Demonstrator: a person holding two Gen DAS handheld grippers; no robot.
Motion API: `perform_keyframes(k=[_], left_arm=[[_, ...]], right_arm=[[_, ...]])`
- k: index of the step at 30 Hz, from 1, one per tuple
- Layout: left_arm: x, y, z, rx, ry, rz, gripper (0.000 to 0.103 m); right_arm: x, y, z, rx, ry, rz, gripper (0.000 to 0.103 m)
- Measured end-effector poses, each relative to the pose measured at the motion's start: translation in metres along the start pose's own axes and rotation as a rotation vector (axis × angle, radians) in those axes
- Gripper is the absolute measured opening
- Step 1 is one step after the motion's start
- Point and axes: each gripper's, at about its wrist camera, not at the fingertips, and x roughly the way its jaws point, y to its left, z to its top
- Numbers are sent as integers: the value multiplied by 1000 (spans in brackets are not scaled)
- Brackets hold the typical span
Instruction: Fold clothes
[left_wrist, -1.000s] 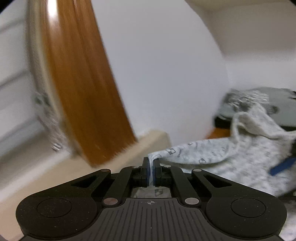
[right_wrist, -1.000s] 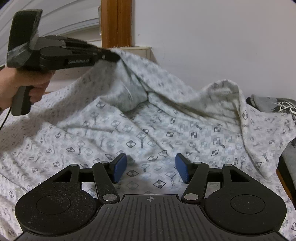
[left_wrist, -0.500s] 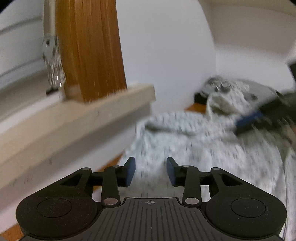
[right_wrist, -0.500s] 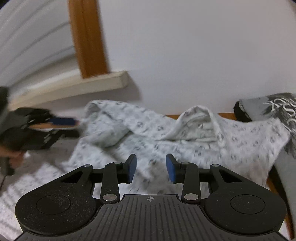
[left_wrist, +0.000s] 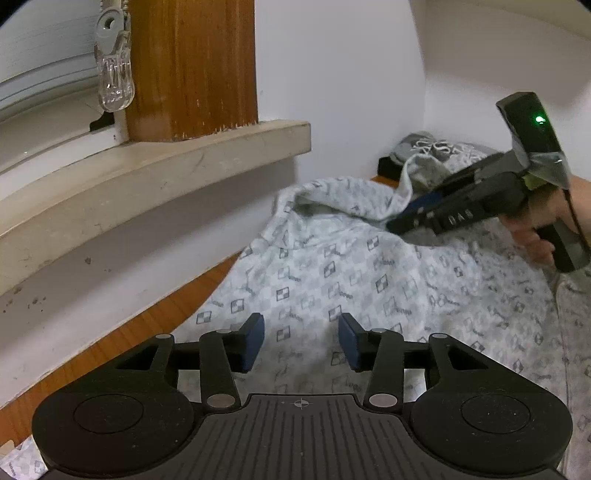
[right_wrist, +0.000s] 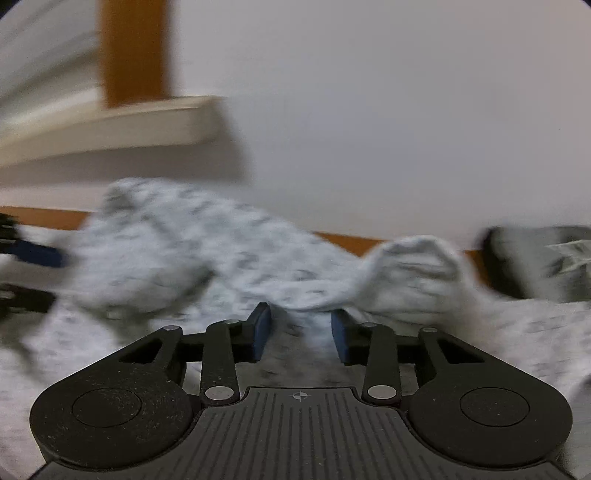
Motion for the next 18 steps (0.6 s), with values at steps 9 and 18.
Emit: perform_keyframes(k=[9,18], left_arm=[[5,6,-2,-37,32,7,59],[1,14,-4,-95,33,59,61]], right_arm=[[8,-22,2,15,-44,-101,37],[-20,-38,-16,28,12,-27,39]])
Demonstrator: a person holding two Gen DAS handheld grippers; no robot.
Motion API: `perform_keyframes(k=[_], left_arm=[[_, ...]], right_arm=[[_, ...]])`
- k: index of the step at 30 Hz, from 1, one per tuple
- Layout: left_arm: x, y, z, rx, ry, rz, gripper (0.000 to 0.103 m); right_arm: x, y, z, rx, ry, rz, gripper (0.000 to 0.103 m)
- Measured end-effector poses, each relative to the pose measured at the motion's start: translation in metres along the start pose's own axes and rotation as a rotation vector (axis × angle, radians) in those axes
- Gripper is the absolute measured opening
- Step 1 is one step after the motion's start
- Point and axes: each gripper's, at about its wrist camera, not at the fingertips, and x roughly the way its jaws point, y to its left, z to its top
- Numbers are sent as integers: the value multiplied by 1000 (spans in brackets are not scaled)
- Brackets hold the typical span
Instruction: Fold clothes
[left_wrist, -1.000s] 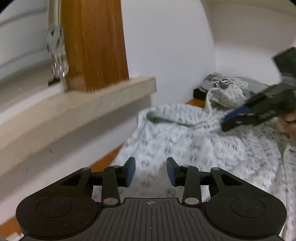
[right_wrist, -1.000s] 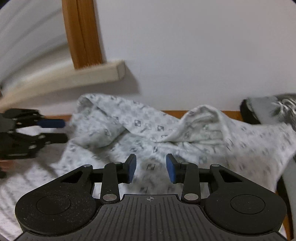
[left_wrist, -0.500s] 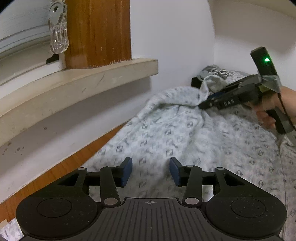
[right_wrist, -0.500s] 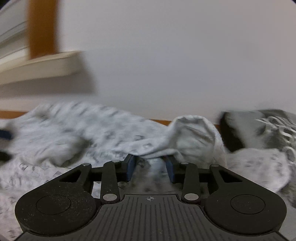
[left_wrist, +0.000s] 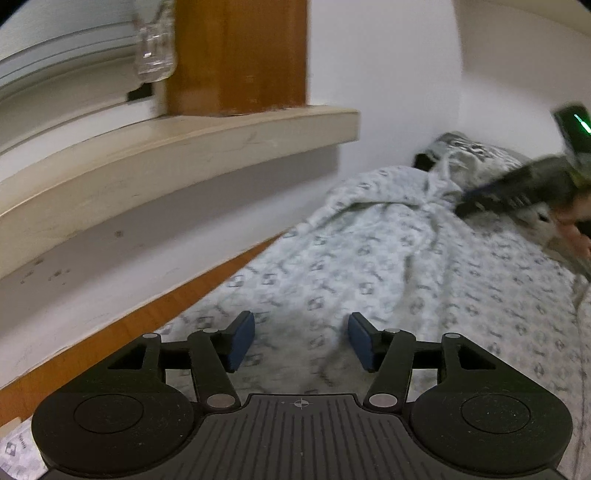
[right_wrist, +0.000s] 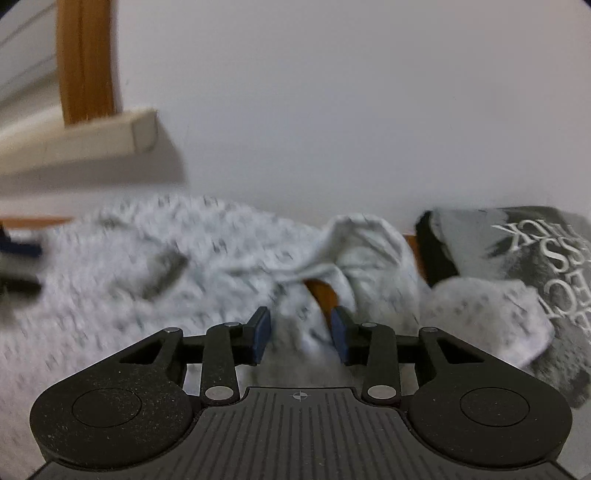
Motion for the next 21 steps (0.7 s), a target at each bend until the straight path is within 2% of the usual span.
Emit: perform_keyframes(k=[5,7,10,16,17,19,21], left_arm=[[1,0,4,-11,-6,-23,61],[4,-4,10,-41,-23,-64,61],[15,-15,31,-141,-21,-151,63],[59,-56,67,-92,3,-122,64],[67,-62,68,-68,20,-107,61],[79,-72,69,-9,44,-64,50],[82,-75,69,32,29,-8,24]], right_arm=[[0,-1,-18,20,-67,5,43],[1,-2,-18,32,-67,9,43],[-4,-1,-21,16,-71,-14,46],[-5,6,-17,5,-73,-22,46],[-4,5,-17,5,-73,-22,46],[-3,4,-16,6,-73,-20,46],[-3,1,-16,21,-70,-5,47]])
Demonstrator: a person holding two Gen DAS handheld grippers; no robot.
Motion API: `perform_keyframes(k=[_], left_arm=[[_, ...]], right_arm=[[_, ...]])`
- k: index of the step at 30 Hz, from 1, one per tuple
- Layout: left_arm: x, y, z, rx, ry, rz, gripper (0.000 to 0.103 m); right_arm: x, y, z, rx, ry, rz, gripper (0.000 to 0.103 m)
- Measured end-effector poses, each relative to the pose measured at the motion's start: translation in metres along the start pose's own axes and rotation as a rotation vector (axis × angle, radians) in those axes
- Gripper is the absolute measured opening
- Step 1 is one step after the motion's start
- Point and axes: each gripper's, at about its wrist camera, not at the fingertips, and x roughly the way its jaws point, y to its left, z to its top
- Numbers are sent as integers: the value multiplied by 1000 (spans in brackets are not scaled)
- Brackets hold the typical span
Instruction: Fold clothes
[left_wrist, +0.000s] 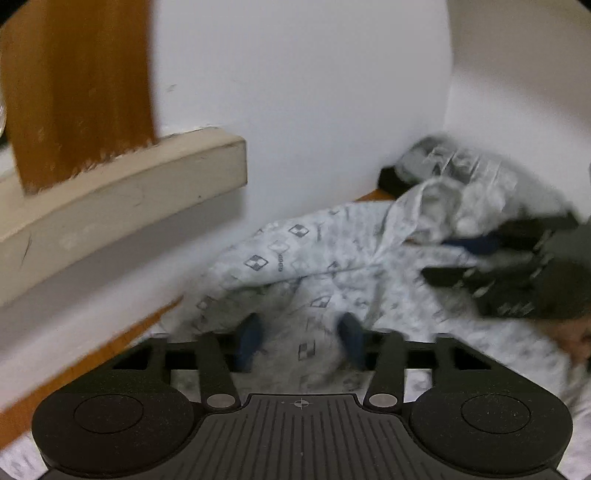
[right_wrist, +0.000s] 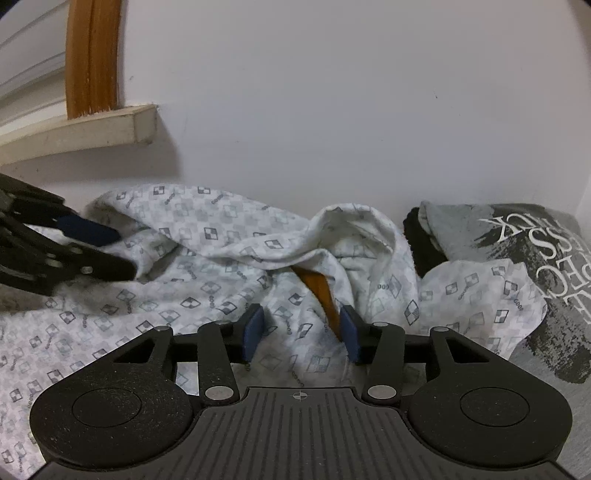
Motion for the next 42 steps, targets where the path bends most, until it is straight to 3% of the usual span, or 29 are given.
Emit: perform_keyframes(k=[2,4,7,9,10,11,14,18,25,27,30,36,42], left_arm=[[-3,5,1,-2,-42,71,17],[-6,14,1,-13,-66,117,18],[-8,25,-4,-77,-46,87,28],[-19,28,-7,-90,-49,74,42],[-27,29,-9,-91,-58,70,43],[-40,32,-12,-84,-73,65,44],[-79,41,-26,-67,-126,83,60],[-141,71,-52,-94,-131,75,60],[-268,128,-92,-129,-220,234,63],[-300,143,-106,-142,-233,281,70],[-322,162,-132,-179,-211,277,76],[-286,177,-154,-236,-151,211,77],[-226,163,-137,-155,-153,122,86]], right_arm=[[1,-3,0,16,3,13,47],[2,-5,1,28,5,24,50],[3,-4,1,29,7,27,53],[3,-5,2,30,7,29,53],[3,-5,2,30,6,28,54],[-1,-8,1,27,5,26,55],[-11,-16,-2,19,3,27,63],[-5,-7,-1,-8,1,4,66],[-3,-14,0,21,13,29,71],[-3,-16,0,25,15,30,71],[-3,-17,0,27,17,29,72],[-2,-18,1,30,18,24,74],[-1,-23,3,44,24,39,76]])
